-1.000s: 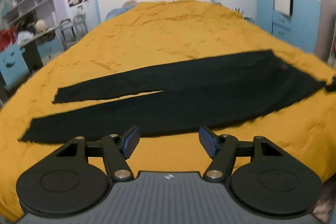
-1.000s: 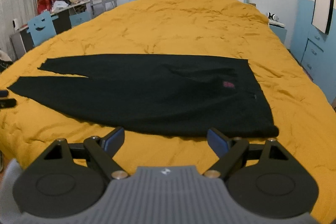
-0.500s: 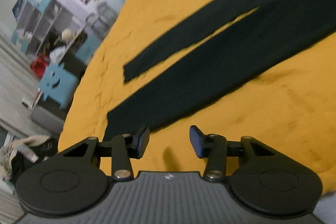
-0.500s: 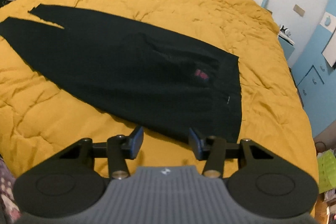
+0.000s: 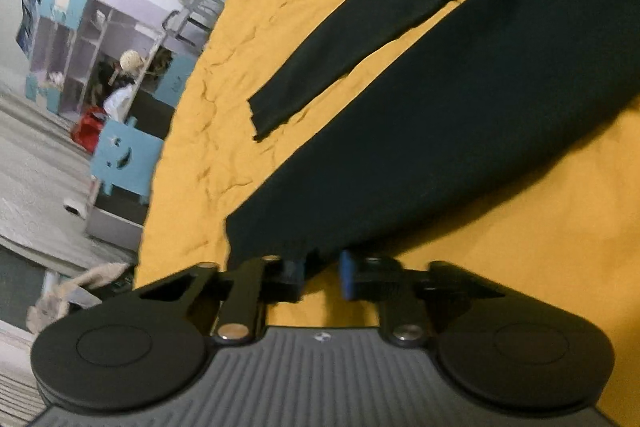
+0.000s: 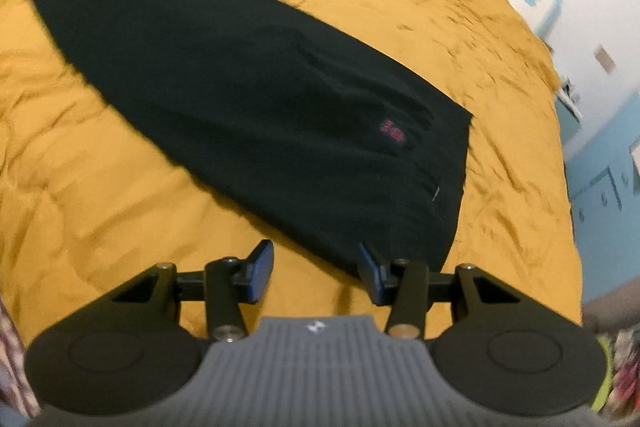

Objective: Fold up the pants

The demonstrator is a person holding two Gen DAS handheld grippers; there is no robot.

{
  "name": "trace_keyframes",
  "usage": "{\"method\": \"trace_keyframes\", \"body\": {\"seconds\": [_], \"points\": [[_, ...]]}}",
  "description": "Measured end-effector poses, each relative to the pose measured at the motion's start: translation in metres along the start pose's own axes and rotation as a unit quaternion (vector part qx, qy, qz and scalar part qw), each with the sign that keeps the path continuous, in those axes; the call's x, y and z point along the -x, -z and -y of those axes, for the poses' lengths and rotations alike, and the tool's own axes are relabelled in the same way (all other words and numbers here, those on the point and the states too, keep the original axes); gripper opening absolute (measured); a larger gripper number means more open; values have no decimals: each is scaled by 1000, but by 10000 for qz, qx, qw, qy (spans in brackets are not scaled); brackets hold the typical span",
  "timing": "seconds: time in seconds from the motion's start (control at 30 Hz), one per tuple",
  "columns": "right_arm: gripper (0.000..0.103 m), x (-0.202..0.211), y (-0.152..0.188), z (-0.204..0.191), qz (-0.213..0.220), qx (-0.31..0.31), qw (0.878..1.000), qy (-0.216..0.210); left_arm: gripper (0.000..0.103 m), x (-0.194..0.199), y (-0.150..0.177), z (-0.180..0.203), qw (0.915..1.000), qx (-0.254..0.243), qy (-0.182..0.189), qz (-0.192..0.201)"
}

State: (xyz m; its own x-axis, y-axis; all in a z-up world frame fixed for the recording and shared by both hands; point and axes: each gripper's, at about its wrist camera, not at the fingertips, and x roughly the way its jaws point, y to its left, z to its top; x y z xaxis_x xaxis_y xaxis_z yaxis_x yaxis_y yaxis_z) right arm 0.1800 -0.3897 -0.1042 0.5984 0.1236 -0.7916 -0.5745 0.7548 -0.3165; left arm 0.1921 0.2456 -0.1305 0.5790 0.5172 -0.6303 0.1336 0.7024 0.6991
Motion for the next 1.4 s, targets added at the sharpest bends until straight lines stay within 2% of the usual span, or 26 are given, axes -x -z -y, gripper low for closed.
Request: {"method": "trace_keyframes", "body": {"seconds": [0.07, 0.2, 0.27, 0.4, 0.47, 0.5, 0.57, 0.7, 0.83, 1.0, 1.13, 1.2, 1.4], "points": [[42, 2, 2, -3, -34, 254, 9997, -7, 4, 3, -1, -3, 9999, 127, -71, 74], [42, -1, 6, -7, -93, 848, 9962, 165, 2, 11, -7, -11, 9986, 519, -76, 78], [36, -5, 7, -8, -90, 1122, 9933, 278, 2, 15, -9, -14, 9979, 640, -98, 49], [32, -11, 10, -14, -35, 1686, 9852, 317, 1, 18, -14, -20, 9970, 769, -106, -41], [19, -16, 12, -19, -39, 1977, 9799, 278, 1, 19, -16, -22, 9962, 857, -109, -70], [17, -19, 14, -21, -47, 2116, 9769, 283, 1, 20, -17, -24, 9956, 932, -105, -81], [0, -22, 17, -23, -36, 2275, 9732, 342, 1, 24, -19, -27, 9940, 1082, -106, -84], [0, -16, 13, -13, 246, 1928, 9798, 468, 1, 29, -23, -37, 9903, 1380, -129, -67], [0, -4, -10, 11, 654, 1318, 9867, 688, 1, 31, -37, -50, 9846, 1739, -158, -86], [0, -2, -56, 48, 999, 817, 9862, 1036, 1, 26, -70, -72, 9749, 2204, -286, -115], [0, -21, -98, 83, 1086, 442, 9859, 1195, 1, 12, -101, -92, 9636, 2638, -336, -282], [0, -38, -117, 100, 1064, 303, 9861, 1240, 1, 1, -120, -100, 9606, 2730, -387, -350], [0, -99, -163, 136, 853, 97, 9886, 1236, 1, -36, -172, -94, 9697, 2318, -657, -401]]}}
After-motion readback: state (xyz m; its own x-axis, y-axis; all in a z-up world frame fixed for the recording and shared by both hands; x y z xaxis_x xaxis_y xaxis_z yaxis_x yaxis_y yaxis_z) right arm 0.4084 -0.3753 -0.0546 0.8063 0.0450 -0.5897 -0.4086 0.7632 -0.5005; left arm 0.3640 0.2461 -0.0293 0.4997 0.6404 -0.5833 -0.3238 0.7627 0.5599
